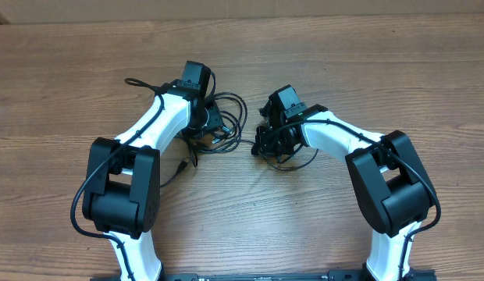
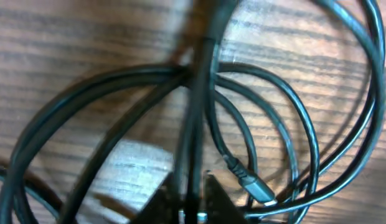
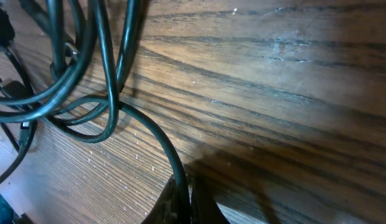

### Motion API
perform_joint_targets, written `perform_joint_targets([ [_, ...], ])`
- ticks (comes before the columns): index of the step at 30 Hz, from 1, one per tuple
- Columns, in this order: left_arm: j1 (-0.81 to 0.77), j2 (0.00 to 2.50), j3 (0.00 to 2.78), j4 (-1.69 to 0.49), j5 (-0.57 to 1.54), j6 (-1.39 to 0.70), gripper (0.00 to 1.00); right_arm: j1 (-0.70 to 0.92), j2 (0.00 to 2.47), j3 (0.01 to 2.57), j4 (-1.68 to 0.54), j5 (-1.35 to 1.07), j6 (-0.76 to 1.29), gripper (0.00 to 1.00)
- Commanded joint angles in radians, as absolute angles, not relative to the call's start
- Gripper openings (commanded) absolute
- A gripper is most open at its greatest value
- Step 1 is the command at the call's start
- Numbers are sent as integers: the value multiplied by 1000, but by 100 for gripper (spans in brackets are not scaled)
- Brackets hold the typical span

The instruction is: Untangle cables

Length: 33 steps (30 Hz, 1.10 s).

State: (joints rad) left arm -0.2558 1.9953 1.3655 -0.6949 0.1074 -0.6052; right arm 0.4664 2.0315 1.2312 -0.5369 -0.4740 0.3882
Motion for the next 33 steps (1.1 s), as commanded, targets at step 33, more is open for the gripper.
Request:
perform_joint_targets([
  [33,-260,1975,1357,-667,-34,-611,4,465,2005,1230,-534,-446,390,4],
])
